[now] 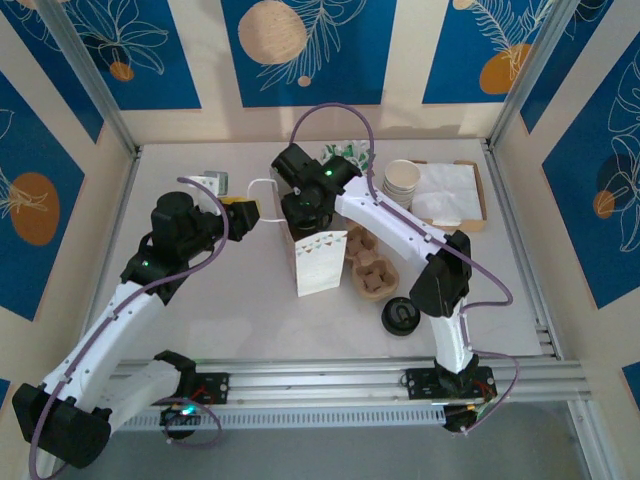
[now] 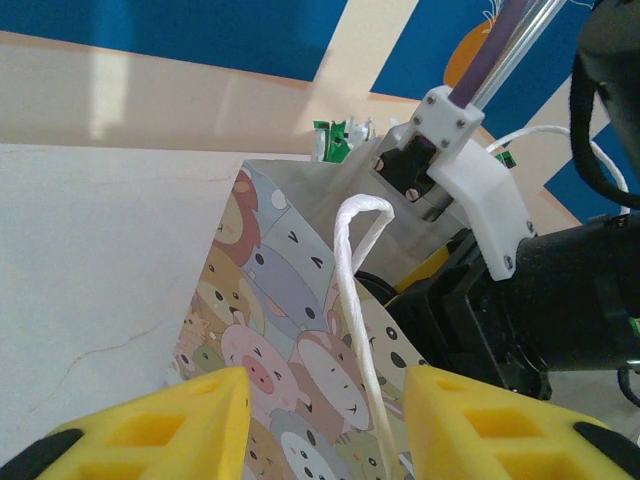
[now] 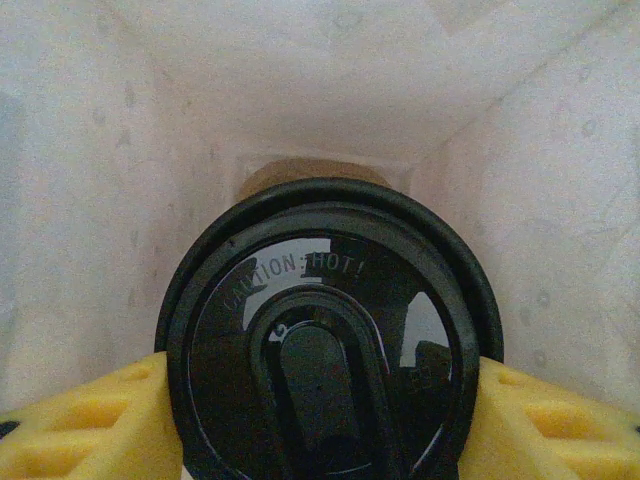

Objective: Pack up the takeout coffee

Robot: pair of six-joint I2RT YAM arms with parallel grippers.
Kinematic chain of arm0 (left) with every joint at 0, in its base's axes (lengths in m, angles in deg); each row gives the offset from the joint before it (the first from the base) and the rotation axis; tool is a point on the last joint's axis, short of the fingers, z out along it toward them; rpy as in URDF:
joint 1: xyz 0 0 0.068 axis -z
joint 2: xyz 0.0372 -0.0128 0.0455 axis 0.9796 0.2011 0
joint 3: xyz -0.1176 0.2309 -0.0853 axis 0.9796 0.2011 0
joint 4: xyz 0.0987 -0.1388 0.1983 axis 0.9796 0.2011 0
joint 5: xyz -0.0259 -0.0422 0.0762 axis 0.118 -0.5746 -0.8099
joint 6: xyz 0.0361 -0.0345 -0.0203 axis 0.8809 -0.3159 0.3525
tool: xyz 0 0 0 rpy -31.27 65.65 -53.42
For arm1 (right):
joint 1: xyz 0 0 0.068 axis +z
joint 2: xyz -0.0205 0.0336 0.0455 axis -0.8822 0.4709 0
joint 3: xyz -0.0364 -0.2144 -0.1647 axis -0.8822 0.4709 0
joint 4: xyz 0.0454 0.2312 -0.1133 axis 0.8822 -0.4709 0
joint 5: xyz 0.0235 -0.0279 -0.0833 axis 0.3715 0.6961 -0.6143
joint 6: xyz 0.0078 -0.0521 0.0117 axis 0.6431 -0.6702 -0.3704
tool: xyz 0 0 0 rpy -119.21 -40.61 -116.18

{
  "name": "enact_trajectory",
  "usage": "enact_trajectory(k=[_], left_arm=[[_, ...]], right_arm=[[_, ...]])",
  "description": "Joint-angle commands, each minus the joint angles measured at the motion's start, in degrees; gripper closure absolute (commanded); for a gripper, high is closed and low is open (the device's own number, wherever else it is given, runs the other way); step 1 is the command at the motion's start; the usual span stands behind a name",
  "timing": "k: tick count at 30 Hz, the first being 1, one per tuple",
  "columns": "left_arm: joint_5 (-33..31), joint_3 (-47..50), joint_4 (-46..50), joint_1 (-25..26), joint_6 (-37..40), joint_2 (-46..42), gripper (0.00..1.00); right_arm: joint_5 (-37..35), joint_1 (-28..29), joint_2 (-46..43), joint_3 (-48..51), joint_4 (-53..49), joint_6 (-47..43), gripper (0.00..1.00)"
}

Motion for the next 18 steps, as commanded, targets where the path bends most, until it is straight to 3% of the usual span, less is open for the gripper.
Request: enact_trajectory(k=[1, 18], left_arm=[[0.4, 0.3, -1.4, 0.4, -0.3, 0.0, 0.56], [0.4, 0.4, -1.6, 0.6, -0.4, 0.0, 0.56]], right_arm=[[1.7, -0.4, 1.3, 0.6, 1.5, -0.8, 0.49], [2.0, -1.6, 3.1, 0.8, 6.7, -3.8, 0.5]])
